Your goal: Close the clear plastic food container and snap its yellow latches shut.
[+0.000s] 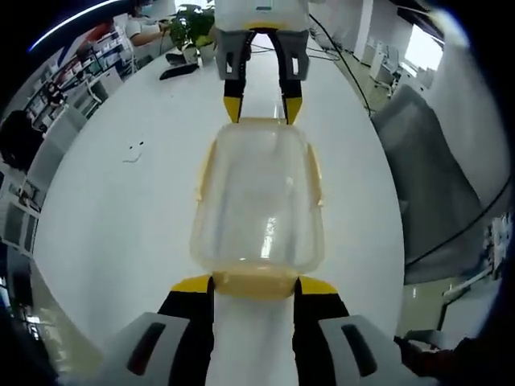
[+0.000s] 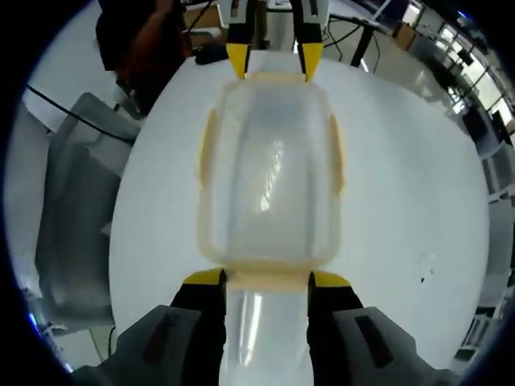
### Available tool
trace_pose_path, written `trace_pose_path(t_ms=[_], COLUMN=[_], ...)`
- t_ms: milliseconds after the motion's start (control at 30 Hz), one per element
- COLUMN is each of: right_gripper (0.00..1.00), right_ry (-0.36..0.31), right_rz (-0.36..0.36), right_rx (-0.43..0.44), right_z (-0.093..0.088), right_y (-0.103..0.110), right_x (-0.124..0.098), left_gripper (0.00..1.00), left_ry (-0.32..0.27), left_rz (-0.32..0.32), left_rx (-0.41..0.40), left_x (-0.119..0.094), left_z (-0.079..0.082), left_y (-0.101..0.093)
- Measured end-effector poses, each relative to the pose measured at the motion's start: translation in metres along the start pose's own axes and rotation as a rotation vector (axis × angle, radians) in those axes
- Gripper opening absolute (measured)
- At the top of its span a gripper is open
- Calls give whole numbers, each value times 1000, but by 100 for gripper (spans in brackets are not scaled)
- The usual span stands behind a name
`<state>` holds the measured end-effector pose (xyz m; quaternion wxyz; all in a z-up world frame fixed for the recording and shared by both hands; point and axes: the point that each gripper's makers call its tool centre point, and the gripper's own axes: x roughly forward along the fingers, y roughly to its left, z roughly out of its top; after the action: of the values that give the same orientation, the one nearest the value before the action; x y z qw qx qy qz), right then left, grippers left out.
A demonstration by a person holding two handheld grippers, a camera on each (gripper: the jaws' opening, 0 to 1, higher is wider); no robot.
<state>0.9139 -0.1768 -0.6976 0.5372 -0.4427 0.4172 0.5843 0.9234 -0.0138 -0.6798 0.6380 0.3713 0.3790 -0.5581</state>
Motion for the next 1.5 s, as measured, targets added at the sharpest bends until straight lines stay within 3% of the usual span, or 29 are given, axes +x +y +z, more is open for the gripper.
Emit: trace_pose_path(t_ms=[733,1500], right_gripper=[35,36], right_ry=[13,32], right_rz=[-15,-8], right_rx=[52,90], right_z=[-60,-135], right_y=[-3,-2], right_x=[-18,-28], left_gripper=[32,32], left_ry=[-21,-63], left_rz=[-14,-23], left_rx=[53,81], left_x=[26,65], left_z=[60,123], left_y=[3,1])
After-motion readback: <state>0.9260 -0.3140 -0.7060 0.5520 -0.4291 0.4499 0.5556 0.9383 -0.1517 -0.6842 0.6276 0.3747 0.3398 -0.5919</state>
